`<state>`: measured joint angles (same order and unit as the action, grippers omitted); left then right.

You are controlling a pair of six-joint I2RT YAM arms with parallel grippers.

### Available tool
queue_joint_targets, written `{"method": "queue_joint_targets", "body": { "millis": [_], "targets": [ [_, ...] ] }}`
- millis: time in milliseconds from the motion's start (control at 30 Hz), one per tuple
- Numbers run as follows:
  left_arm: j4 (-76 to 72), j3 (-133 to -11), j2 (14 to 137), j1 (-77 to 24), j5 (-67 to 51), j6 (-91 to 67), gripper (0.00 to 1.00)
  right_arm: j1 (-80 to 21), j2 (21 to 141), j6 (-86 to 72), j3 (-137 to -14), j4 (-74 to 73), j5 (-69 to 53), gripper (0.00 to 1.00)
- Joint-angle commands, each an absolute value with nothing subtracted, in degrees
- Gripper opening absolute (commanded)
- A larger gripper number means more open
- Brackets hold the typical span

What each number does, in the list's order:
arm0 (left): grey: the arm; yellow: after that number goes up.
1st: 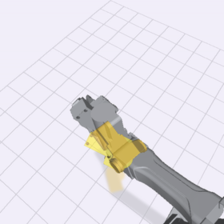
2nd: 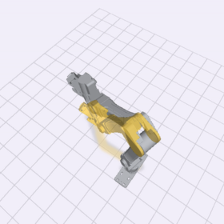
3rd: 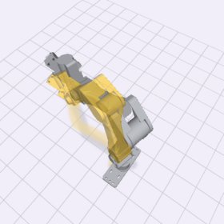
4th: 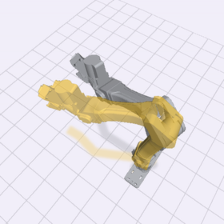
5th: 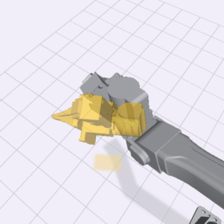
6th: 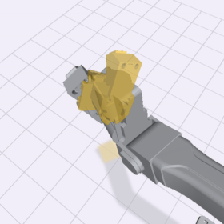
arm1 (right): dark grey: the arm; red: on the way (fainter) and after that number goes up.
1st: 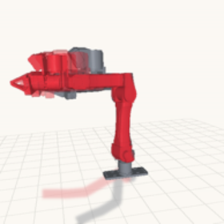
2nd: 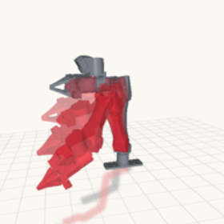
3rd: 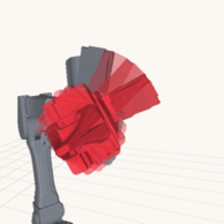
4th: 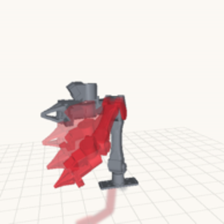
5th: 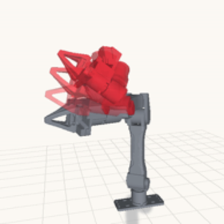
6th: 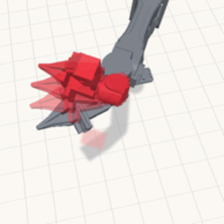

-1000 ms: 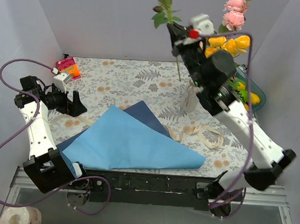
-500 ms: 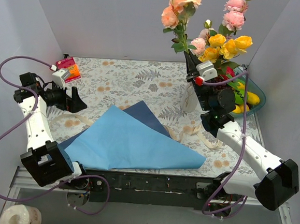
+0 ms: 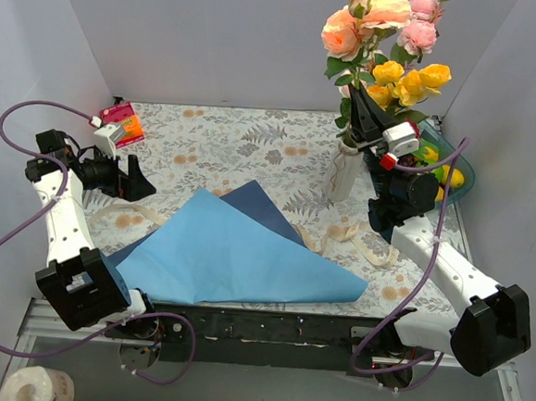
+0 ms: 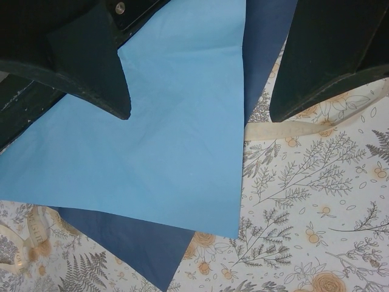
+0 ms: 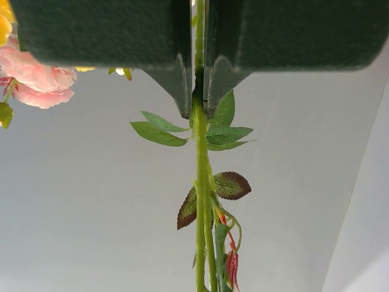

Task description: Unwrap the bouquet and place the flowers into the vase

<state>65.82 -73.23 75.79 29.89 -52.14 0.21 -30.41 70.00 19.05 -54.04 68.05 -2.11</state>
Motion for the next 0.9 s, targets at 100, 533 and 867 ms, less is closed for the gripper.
{"method": "queue_joint_targets", "body": {
  "millis": [100,533,867],
  "targets": [
    [66.7,-74.6,76.5,30.3,-52.8,0.5,0.98,-28.9,71.9,14.6,-52.9,76.8,-3.3,0.01],
    [68.5,-77.3,78.7,30.2,-51.2,1.1,0.98,-24.3,75.7,10.8,-51.2,82.8,-7.6,0.01],
    [69.7,-77.0,78.1,30.3,-51.1,1.7,0.98,-21.1,77.6,8.9,-49.1,84.3,-7.7,0.01]
  ]
}}
